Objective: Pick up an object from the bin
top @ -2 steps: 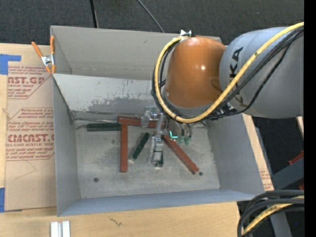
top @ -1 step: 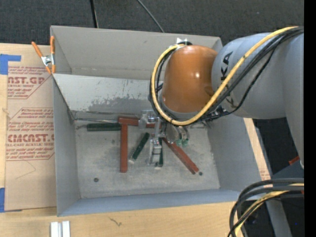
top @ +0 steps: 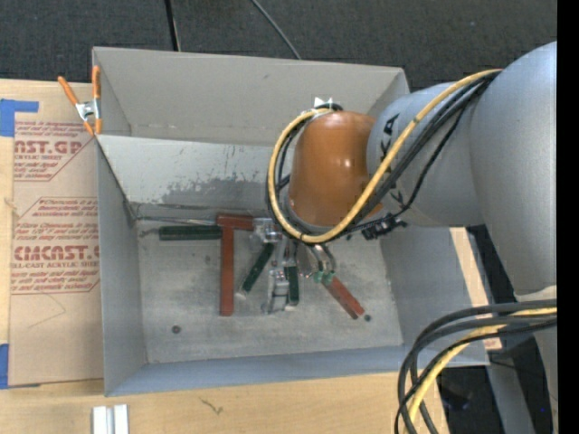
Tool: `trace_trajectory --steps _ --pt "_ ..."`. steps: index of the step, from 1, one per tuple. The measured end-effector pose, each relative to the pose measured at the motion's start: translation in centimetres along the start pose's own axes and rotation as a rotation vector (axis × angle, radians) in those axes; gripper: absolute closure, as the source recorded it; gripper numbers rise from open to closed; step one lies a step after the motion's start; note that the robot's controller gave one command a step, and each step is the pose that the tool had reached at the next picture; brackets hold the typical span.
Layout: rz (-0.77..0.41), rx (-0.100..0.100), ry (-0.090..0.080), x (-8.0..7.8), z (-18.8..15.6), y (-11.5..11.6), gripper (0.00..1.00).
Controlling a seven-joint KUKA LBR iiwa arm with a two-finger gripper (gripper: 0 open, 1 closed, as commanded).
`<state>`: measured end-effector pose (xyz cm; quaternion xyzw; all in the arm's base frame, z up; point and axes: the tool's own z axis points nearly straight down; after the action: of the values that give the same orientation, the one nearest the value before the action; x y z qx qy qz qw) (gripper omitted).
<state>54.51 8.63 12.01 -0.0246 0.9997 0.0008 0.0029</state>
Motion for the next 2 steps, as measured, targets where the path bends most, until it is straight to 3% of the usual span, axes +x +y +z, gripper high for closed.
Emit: trace_trajectory --steps 1,2 --pt "0.561 0.002 0.005 -2.36 4.91 -0.75 1.00" --pt "0.561 0.002 0.005 -2.31 5.05 -0.79 0.00"
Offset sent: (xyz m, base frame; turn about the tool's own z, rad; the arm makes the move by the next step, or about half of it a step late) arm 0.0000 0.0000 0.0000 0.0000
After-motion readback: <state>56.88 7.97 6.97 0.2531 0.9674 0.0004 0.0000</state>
